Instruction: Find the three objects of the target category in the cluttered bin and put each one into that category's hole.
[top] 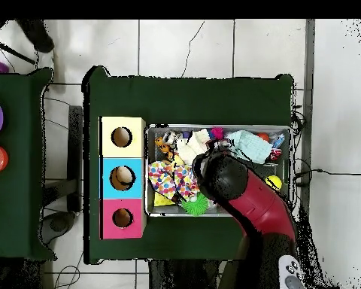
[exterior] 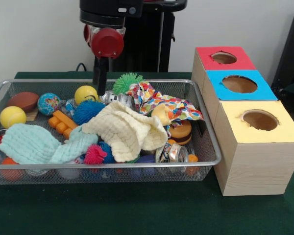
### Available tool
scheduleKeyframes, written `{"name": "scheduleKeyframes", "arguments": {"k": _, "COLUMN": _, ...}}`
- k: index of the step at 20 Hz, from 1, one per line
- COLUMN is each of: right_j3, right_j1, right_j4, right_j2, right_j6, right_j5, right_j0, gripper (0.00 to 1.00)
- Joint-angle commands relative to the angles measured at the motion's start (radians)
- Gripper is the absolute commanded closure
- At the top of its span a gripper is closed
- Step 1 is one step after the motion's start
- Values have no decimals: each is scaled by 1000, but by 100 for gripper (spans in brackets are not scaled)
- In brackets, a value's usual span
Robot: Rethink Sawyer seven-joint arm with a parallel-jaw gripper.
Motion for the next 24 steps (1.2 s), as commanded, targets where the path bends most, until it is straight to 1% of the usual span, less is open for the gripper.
{"name": "scheduleKeyframes", "arguments": {"k": 1, "right_j3": -52, "right_j1": -10, "right_j4": -176, "right_j2": 90, "right_j6": -181, "right_j5": 171, "right_j0": -76, "gripper": 0}}
{"name": "scheduleKeyframes", "arguments": {"k": 4, "right_j3": -44, "right_j1": 8, "right_j4": -199, "right_j2": 117, "right_j6": -162, "right_j5": 135, "right_j0": -86, "gripper": 0}}
{"name": "scheduleKeyframes", "arguments": {"k": 7, "right_j3": -18, "right_j1": 15, "right_j4": -223, "right_j2": 134, "right_j6": -86, "right_j5": 94, "right_j0": -67, "gripper": 0}}
{"name": "scheduleKeyframes", "arguments": {"k": 9, "right_j3": 2, "right_j1": 21, "right_j4": -223, "right_j2": 146, "right_j6": -32, "right_j5": 64, "right_j0": -53, "gripper": 0}}
{"name": "scheduleKeyframes", "arguments": {"k": 12, "right_j3": 42, "right_j1": 22, "right_j4": -204, "right_j2": 168, "right_j6": 43, "right_j5": 15, "right_j0": -32, "gripper": 0}}
{"name": "scheduleKeyframes", "arguments": {"k": 15, "right_j3": 62, "right_j1": 22, "right_j4": -173, "right_j2": 184, "right_j6": 101, "right_j5": 4, "right_j0": -10, "gripper": 0}}
{"name": "scheduleKeyframes", "arguments": {"k": 21, "right_j3": 81, "right_j1": 30, "right_j4": -110, "right_j2": 193, "right_j6": 192, "right_j5": -26, "right_j0": 40, "gripper": 0}}
{"name": "scheduleKeyframes", "arguments": {"k": 24, "right_j3": 74, "right_j1": 43, "right_j4": -75, "right_j2": 178, "right_j6": 235, "right_j5": -34, "right_j0": 81, "gripper": 0}}
